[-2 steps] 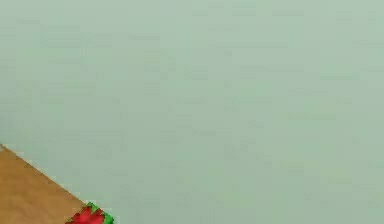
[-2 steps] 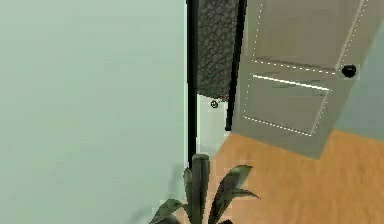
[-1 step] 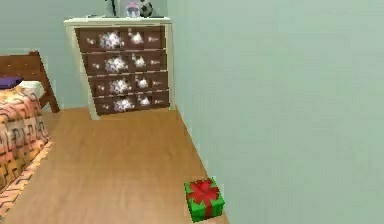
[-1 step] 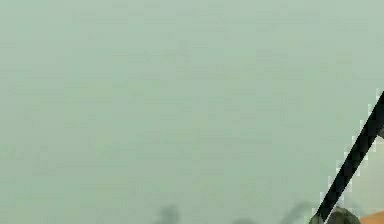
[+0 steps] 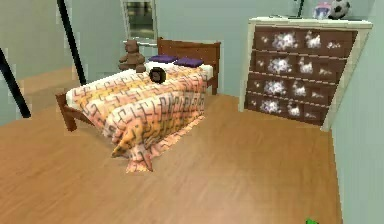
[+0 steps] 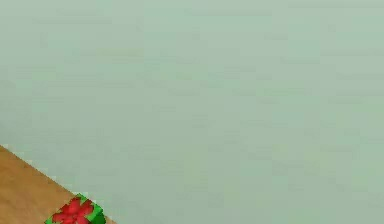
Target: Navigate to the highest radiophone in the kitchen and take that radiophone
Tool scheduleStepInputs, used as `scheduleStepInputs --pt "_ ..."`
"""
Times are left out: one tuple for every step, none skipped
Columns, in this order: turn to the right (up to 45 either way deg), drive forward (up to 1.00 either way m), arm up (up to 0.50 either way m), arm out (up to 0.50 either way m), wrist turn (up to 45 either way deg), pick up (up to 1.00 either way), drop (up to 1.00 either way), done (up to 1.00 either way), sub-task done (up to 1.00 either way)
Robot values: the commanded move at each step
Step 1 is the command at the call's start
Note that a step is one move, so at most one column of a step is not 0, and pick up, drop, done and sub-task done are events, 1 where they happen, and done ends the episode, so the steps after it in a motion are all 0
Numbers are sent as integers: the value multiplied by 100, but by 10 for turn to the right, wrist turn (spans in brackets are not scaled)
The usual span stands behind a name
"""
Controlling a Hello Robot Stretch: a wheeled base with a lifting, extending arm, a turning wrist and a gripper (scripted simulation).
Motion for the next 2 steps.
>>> scheduleStepInputs --pt "-150 0 0 0 0 0 0 0 0" --pt "0 40 0 0 0 0 0 0 0"
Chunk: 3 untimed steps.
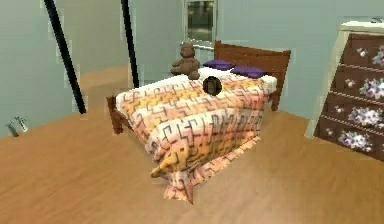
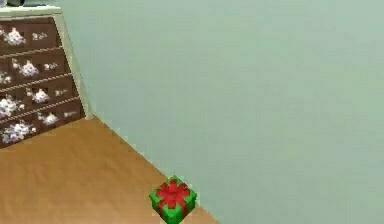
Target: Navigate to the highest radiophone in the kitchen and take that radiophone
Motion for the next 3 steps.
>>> scheduleStepInputs --pt "-420 0 0 0 0 0 0 0 0" --pt "0 30 0 0 0 0 0 0 0" --pt "-450 0 0 0 0 0 0 0 0"
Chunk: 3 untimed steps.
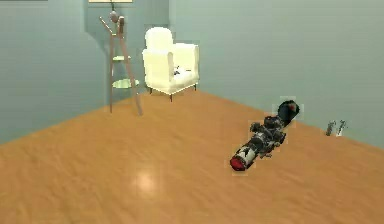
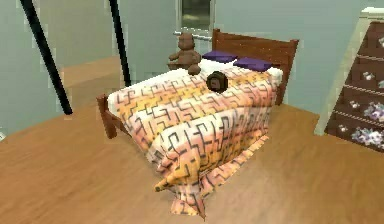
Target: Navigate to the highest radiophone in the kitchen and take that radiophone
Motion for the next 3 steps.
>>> scheduleStepInputs --pt "-210 0 0 0 0 0 0 0 0" --pt "0 65 0 0 0 0 0 0 0" --pt "-240 0 0 0 0 0 0 0 0"
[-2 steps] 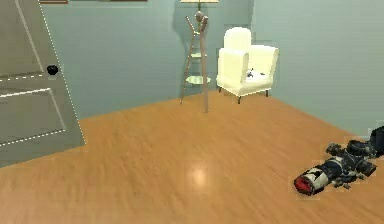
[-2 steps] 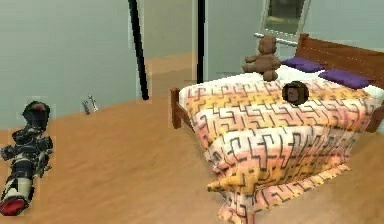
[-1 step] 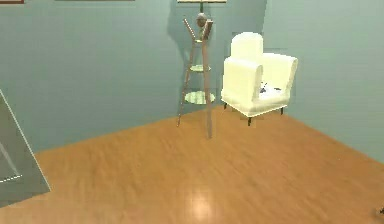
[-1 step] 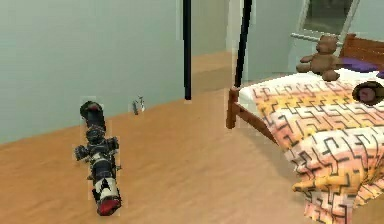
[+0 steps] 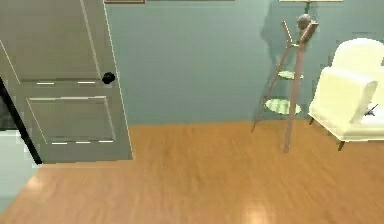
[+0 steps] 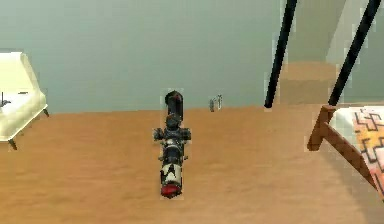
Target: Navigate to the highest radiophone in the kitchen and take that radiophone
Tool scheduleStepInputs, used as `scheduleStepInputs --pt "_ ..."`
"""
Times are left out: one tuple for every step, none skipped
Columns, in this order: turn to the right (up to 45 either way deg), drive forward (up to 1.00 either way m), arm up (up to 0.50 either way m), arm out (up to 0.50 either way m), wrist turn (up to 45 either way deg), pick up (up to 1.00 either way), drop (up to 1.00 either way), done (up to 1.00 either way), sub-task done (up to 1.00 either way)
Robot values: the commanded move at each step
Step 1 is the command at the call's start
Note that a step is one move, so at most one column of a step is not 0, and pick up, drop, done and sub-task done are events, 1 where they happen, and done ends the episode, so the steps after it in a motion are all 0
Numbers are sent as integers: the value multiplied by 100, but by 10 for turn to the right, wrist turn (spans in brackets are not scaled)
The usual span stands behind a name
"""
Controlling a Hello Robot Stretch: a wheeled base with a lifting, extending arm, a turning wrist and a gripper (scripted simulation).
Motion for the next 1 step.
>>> scheduleStepInputs --pt "0 45 0 0 0 0 0 0 0"
